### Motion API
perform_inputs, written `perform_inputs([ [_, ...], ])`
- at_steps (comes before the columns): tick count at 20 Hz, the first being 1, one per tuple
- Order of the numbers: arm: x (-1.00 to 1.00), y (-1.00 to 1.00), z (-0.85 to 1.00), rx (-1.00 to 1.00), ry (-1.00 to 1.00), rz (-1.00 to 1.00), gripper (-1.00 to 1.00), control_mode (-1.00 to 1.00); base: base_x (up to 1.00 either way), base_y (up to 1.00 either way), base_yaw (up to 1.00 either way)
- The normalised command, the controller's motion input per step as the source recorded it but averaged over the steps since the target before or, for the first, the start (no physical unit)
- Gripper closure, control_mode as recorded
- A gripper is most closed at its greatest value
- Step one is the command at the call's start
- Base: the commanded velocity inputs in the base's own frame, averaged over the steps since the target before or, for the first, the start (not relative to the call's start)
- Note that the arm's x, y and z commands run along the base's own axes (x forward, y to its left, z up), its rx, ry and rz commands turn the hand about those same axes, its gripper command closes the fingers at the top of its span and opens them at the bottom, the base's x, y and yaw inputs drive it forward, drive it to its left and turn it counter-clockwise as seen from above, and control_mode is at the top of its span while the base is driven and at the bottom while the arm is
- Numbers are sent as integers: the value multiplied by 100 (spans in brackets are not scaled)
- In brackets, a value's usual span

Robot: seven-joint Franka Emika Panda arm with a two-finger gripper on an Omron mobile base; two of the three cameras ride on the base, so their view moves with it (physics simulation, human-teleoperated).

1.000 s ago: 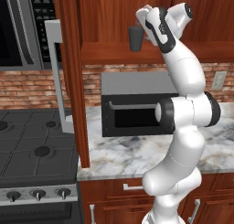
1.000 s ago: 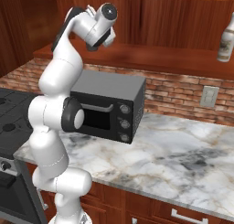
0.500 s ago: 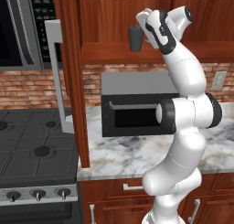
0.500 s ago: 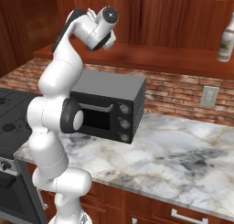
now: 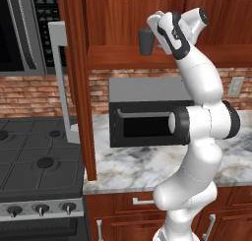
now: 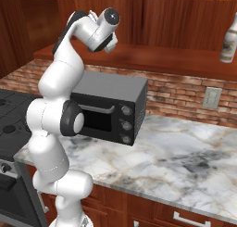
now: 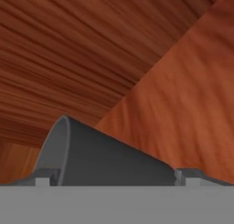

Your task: There is a bowl on the dining counter. Grab a lemon wedge from the fridge and place it in the bowl. Then get the liquor bottle and glass cup from the cabinet and place them next to the bowl.

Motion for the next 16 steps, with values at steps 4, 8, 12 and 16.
perform_inputs([
  [4, 0, 0, -18, 0, 6, 0, -100, -100, 0, 0, 0],
  [8, -1, 0, -20, 0, 6, 0, -100, -100, 0, 0, 0],
  [12, -20, 0, -26, -2, 4, 0, -100, -100, 0, 0, 0],
  [16, -23, 0, -27, -4, 2, 0, -100, -100, 0, 0, 0],
])
